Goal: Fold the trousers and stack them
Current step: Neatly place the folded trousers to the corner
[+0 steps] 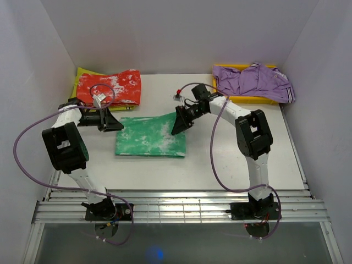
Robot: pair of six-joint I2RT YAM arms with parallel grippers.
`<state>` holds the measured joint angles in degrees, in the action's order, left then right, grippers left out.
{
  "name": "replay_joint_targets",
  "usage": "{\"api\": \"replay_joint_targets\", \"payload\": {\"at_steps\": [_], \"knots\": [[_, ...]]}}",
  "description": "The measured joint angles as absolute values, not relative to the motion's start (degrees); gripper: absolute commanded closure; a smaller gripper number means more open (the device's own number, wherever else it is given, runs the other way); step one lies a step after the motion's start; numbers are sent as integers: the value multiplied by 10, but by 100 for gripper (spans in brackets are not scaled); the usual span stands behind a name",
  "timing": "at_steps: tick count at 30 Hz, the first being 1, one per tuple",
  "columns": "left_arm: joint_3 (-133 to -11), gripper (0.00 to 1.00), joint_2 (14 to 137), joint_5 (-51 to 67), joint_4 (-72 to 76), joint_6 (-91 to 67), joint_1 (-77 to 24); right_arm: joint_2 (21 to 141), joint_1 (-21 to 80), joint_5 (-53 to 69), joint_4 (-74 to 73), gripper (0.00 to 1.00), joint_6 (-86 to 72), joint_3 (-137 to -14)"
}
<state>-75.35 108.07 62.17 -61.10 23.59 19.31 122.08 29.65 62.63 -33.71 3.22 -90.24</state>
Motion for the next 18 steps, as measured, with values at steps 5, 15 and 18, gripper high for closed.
{"api": "replay_joint_targets", "payload": {"at_steps": [5, 15, 18], "knots": [[-785, 51, 1039, 658, -521, 147, 172, 1224, 286, 618, -316, 17, 2, -1048], [-746, 51, 1168, 602, -267, -76, 147, 1404, 279, 562, -229, 15, -36, -1141], [-746, 47, 1206, 601, -250, -100, 151, 1431, 272, 580, -217, 15, -34, -1148]]}}
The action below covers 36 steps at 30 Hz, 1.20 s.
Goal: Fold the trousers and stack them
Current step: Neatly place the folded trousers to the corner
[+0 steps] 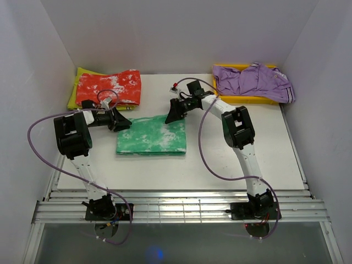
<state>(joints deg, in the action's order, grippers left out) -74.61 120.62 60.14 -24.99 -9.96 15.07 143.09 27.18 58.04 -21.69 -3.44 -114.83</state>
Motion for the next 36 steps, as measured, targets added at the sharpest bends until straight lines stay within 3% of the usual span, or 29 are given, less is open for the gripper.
{"api": "replay_joint_targets", "payload": {"at_steps": [4, 7, 8, 10, 16, 21, 28, 32, 36], "knots": [[-769, 43, 1205, 606, -264, -94, 151, 1426, 271, 553, -219, 14, 3, -1159], [-798, 31, 1185, 582, -290, -59, 151, 1402, 270, 520, -239, 6, 36, -1152], [-805, 19, 1167, 567, -299, -44, 152, 1386, 270, 501, -245, 2, 46, -1142], [-809, 2, 1115, 538, -312, -16, 157, 1336, 269, 461, -251, 10, 73, -1112], [-831, 2, 906, 485, -319, -1, 214, 1122, 295, 341, -233, 10, 181, -1014], [-834, 2, 854, 499, -350, -13, 280, 1015, 380, 319, -152, 10, 224, -960], [-740, 2, 853, 503, -426, 23, 336, 1167, 509, 193, -170, 5, 264, -1063], [-695, 2, 826, 479, -460, 33, 340, 1242, 589, 112, -172, 0, 290, -1063], [-672, 2, 789, 462, -481, 31, 349, 1287, 657, 55, -175, 6, 317, -1064]]}}
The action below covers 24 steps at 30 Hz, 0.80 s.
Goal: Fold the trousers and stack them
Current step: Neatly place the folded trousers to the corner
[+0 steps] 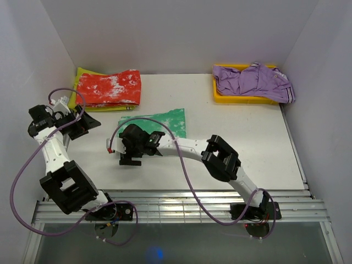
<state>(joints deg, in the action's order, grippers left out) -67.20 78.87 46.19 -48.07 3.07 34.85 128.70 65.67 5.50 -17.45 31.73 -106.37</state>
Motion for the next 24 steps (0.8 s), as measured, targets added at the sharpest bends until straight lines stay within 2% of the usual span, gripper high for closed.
{"api": "replay_joint_targets", "payload": {"at_steps": [6, 18, 21, 24], "knots": [[-662, 2, 778, 460, -498, 34, 369, 1310, 701, -26, -144, 10, 351, -1062], [-627, 2, 778, 467, -503, 55, 369, 1312, 676, -88, -95, 12, 380, -1010], [-624, 2, 782, 473, -501, 54, 369, 1306, 671, -76, -81, 18, 388, -995], [-622, 2, 792, 476, -495, 51, 369, 1302, 665, -57, -62, 38, 401, -977]]}}
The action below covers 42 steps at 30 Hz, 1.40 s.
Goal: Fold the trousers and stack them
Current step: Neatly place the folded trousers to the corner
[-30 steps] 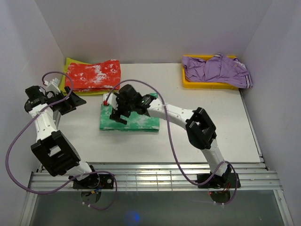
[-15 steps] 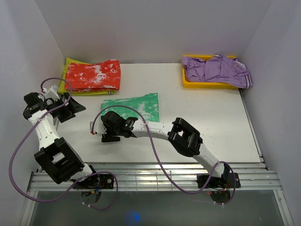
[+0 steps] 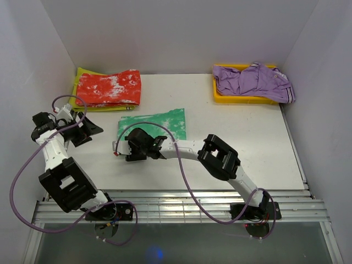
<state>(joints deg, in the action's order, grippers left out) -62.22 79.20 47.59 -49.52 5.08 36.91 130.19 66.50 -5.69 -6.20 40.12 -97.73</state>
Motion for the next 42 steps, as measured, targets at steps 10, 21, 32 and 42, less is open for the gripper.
{"api": "replay_joint_targets", "payload": {"at_steps": [10, 21, 32, 42], "knots": [[-489, 2, 798, 531, -436, -43, 370, 1310, 596, 77, -99, 92, 325, -1027], [-445, 2, 843, 574, -267, -232, 345, 1304, 542, 184, -117, 92, 234, -1023], [-447, 2, 926, 498, -161, -349, 227, 1301, 545, 213, -126, 92, 209, -1023], [-447, 2, 948, 396, -92, -429, 184, 1310, 545, 204, -138, 92, 177, -1065]]}}
